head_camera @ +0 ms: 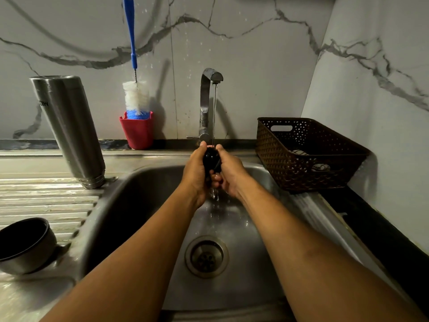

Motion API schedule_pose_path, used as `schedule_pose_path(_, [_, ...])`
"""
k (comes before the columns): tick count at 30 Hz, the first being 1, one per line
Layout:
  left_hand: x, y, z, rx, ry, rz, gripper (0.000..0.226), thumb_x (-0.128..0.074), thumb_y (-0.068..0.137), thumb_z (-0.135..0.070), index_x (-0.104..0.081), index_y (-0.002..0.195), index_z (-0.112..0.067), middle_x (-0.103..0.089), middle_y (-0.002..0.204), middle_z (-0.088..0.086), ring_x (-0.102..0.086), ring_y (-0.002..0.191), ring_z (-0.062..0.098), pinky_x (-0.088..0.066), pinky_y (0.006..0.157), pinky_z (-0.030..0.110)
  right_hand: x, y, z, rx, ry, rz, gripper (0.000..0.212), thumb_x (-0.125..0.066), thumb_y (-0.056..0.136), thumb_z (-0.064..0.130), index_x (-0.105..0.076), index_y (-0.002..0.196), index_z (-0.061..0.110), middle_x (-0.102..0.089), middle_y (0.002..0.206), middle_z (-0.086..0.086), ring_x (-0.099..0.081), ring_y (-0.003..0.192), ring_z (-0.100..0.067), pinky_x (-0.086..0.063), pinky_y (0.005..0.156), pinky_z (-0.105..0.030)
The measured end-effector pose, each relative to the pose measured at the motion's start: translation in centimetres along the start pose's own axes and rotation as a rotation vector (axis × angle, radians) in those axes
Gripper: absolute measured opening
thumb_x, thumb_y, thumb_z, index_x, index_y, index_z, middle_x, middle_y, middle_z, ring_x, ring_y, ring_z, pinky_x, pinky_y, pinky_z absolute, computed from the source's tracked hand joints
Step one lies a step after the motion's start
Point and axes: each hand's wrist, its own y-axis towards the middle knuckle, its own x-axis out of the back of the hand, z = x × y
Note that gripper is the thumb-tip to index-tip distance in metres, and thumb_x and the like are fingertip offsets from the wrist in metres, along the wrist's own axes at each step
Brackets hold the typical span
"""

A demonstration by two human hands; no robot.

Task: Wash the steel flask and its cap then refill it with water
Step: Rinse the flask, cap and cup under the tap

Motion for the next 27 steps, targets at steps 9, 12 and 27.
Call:
schedule_pose_path(9, [0.1,-0.4,-0.6,0.013,-0.15,-0.095,0.03,-0.047,0.108,-0.03,-0.072,0.121,-0.021,-0.068,0.121,0.013,-0.066,0.105,0.028,-0.057,0.087,0.037,0.9,0.3,-0.1,0.094,0.127,0.062,0.013,-0.056,0.103,0.017,-0.066,0.112,0.017,-0.065,0.116,-0.017,-0.063,0.1,-0.029,-0.061,0.072,-0.038])
schedule_pose_path(12, [0.0,-0.6,-0.8,0.006,-0.146,-0.077,0.032,-0.045,0.109,-0.025,-0.066,0.133,-0.02,-0.068,0.124,0.012,-0.066,0.11,0.028,-0.059,0.091,0.042,1.3,0.3,0.1,0.097,0.174,0.085,0.018,-0.054,0.103,0.012,-0.068,0.114,0.014,-0.068,0.114,-0.015,-0.066,0.107,-0.03,-0.059,0.092,-0.046])
schedule_pose_path(27, [0.4,-0.5,0.1,-0.009,0.048,0.07,0.05,-0.058,0.1,-0.056,-0.064,0.13,-0.017,-0.073,0.112,0.014,-0.066,0.078,0.019,-0.057,0.062,0.031,1.0,1.0,-0.6,0.308,-0.413,-0.24,0.03,-0.044,0.108,0.039,-0.065,0.1,0.019,-0.07,0.087,-0.008,-0.064,0.06,-0.021,-0.047,0.042,-0.024])
